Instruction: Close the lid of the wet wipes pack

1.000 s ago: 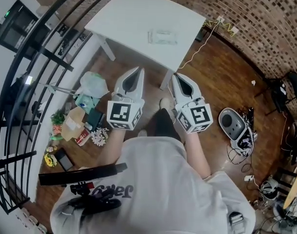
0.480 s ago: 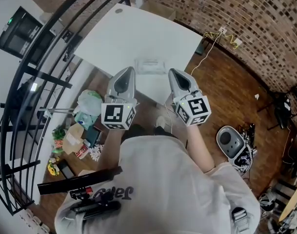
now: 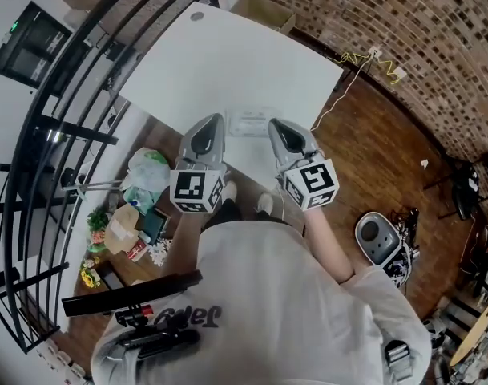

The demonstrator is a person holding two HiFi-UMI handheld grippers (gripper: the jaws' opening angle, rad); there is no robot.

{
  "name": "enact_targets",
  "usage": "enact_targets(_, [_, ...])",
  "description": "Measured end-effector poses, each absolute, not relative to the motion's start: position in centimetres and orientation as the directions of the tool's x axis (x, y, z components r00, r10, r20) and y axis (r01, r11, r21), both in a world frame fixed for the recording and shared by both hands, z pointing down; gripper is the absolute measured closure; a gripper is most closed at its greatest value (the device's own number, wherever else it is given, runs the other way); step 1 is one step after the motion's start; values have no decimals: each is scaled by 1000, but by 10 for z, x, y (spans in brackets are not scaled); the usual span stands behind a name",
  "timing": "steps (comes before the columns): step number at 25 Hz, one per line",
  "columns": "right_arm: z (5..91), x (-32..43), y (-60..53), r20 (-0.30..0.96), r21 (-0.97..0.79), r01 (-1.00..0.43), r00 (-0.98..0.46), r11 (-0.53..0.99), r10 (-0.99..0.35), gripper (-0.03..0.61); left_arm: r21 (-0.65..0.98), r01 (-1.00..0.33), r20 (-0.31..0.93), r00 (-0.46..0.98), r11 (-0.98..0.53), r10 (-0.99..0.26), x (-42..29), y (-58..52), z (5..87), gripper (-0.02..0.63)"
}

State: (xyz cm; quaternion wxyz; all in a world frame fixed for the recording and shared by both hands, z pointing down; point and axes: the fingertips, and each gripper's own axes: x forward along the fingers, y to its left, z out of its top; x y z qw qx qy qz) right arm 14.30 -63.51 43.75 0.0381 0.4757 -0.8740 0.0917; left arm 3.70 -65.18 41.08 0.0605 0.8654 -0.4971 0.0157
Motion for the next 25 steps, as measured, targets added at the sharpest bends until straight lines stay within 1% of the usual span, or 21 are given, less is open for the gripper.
enact_targets(5, [471, 126, -669, 206, -148, -844, -536, 516, -819, 589, 109, -840, 121, 542, -531, -832, 37, -679, 434, 597])
enact_targets(10, [514, 113, -689, 315, -124, -850, -523, 512, -792, 589, 135, -822, 181, 569, -553, -802, 36, -697, 462, 597])
enact_targets(13, [545, 111, -695, 383, -121, -855, -509, 504, -771, 589, 126, -800, 196, 600, -587, -776, 42, -703, 471, 597])
enact_targets(18, [601, 102, -697, 500, -102, -851, -492, 516, -713, 589, 173, -775, 232, 632, -608, -739, 42, -703, 496, 597])
enact_targets(25, [649, 91, -700, 606, -51, -834, -463, 549, -647, 589, 190, -770, 275, 637, -608, -720, 35, -709, 514, 597])
